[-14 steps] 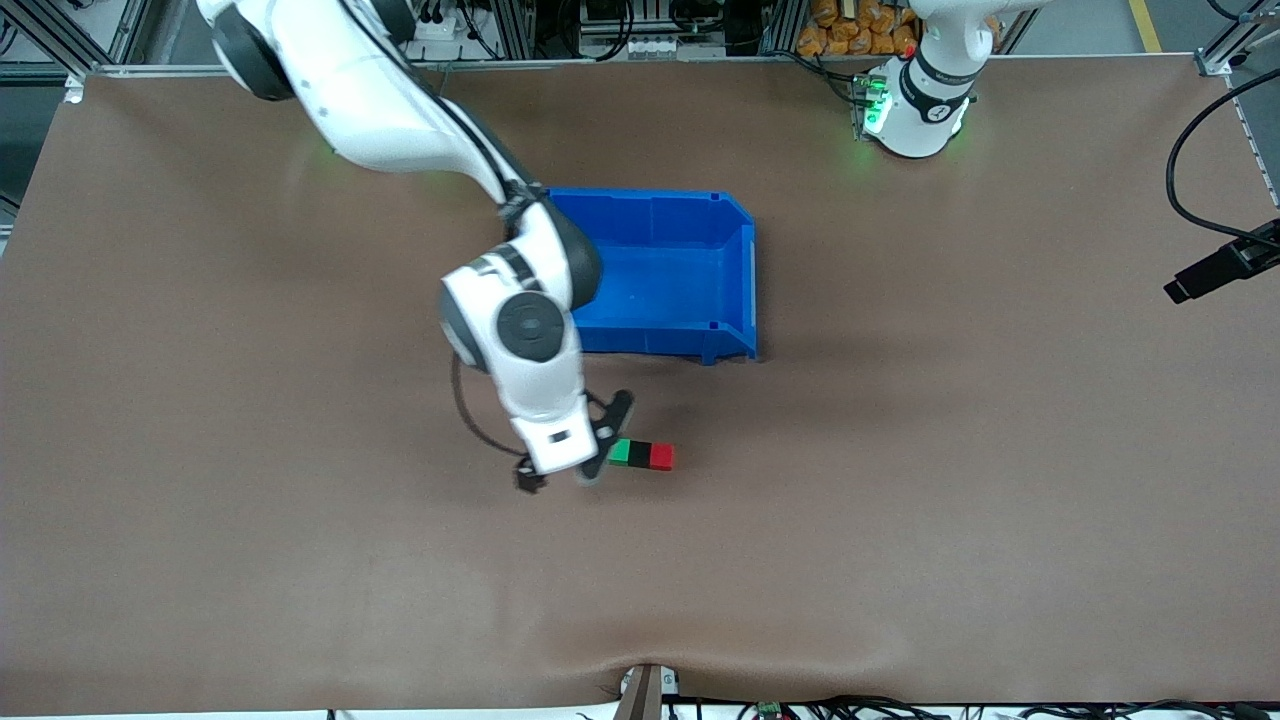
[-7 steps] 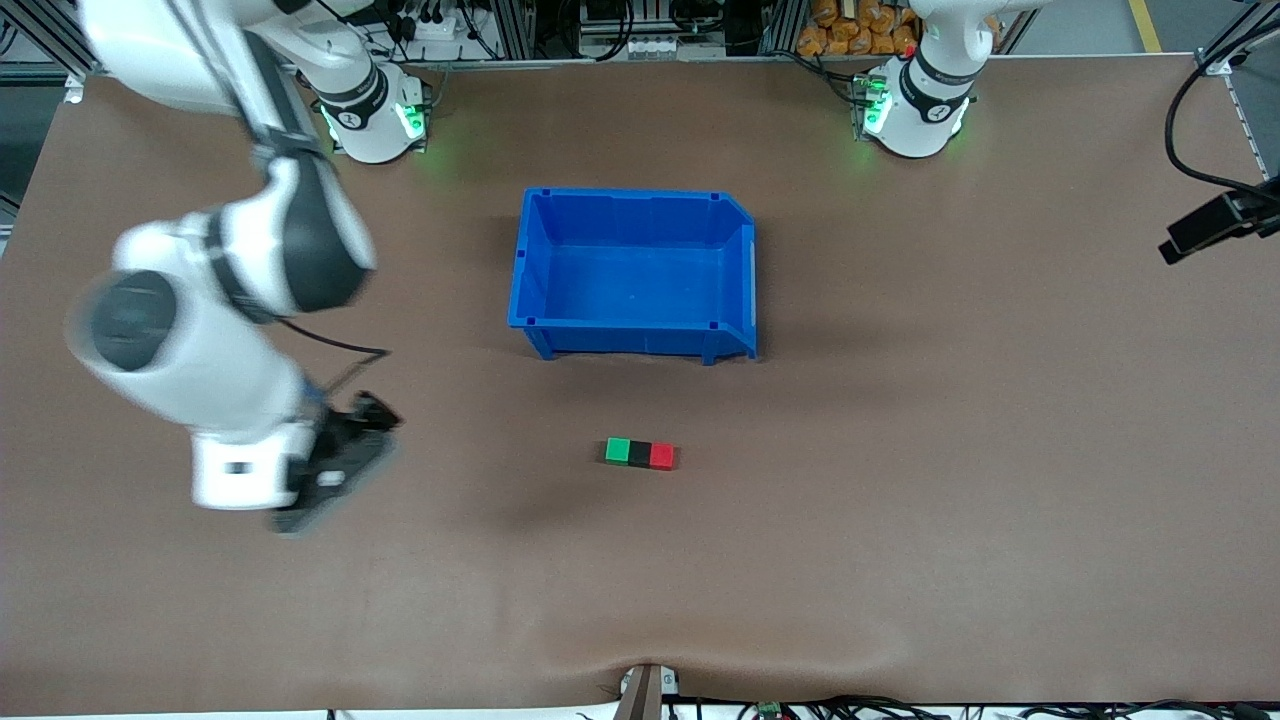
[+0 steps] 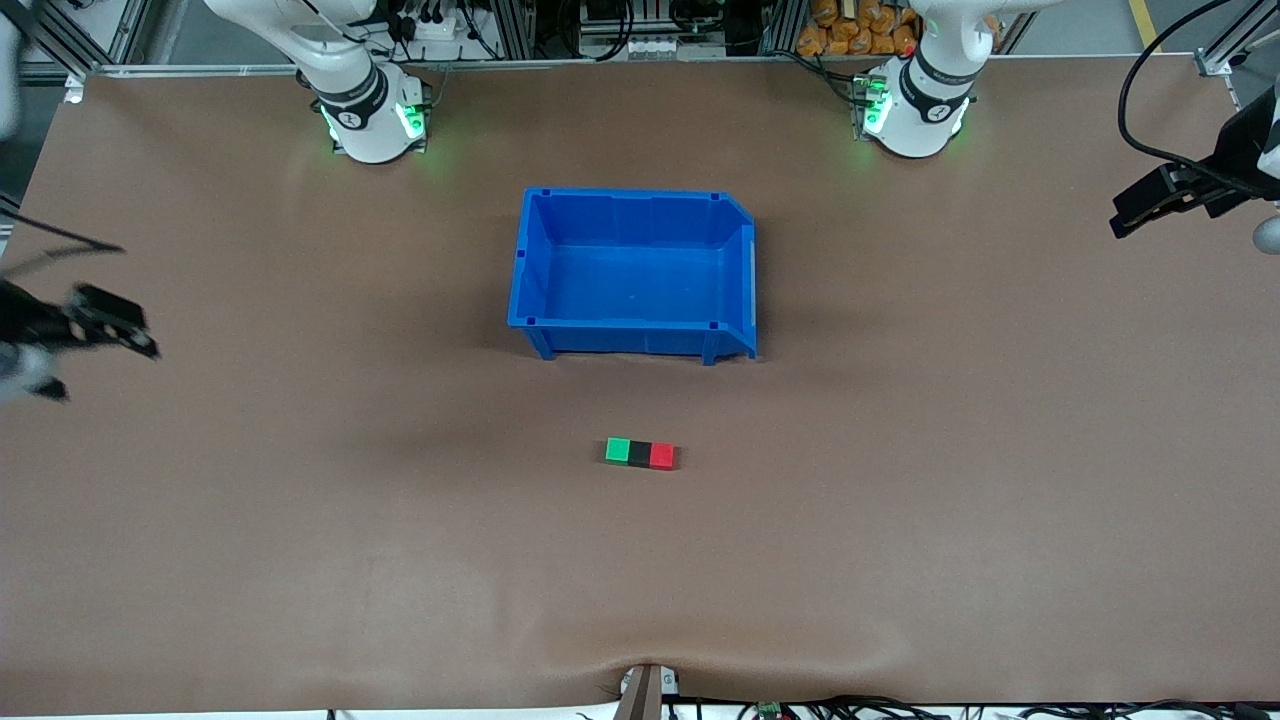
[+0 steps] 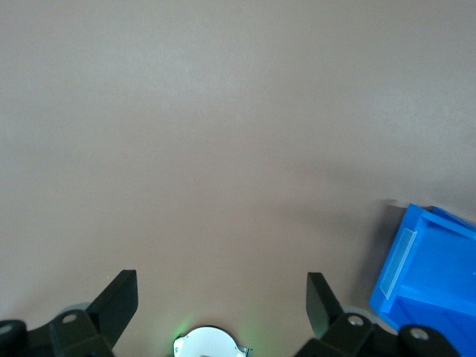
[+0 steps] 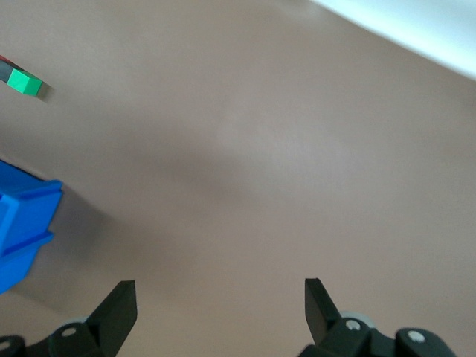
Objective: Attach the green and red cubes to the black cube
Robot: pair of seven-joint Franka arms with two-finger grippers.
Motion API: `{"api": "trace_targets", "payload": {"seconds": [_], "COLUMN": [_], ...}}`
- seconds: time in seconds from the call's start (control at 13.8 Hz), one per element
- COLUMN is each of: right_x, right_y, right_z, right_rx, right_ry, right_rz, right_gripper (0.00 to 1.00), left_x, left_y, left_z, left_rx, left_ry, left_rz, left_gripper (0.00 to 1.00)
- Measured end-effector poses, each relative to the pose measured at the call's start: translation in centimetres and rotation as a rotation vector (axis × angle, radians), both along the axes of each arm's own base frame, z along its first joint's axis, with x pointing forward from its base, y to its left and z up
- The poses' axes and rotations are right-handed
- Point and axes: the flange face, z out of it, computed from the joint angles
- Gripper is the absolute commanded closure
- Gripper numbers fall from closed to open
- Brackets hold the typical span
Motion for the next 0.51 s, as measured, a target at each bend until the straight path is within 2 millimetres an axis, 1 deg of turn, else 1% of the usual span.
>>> {"api": "trace_targets", "payload": {"seconds": [0.14,0.29,0.43,0.51], "right_x": [-2.4,-4.7,-7.3,-8.5], "right_y": [-1.2,-1.6,-2.3,-2.5], "right_z": [2.1,3.4,3.8,3.6], "right_rx": [-0.006,-0.010,-0.012,-0.012], "right_ry": [0.025,0.032,0.056,0.072], "right_rz": [-0.124,-0.195,-0.268,-0.317], "right_gripper": [0.00,0.00,0.00,0.00], "left_x": [0.0,0.0,-0.1,-0.2], "left_y": [-0.1,-0.2,-0.2,-0.1], "left_z": [-0.1,-0.1,0.0,0.0], "left_rx": [-0.008,-0.016,-0.017,-0.017], "left_ry": [0.002,0.003,0.002,0.009], "left_rz": [-0.002,-0.002,-0.004,-0.009], "left_gripper": [0.00,0.00,0.00,0.00]}}
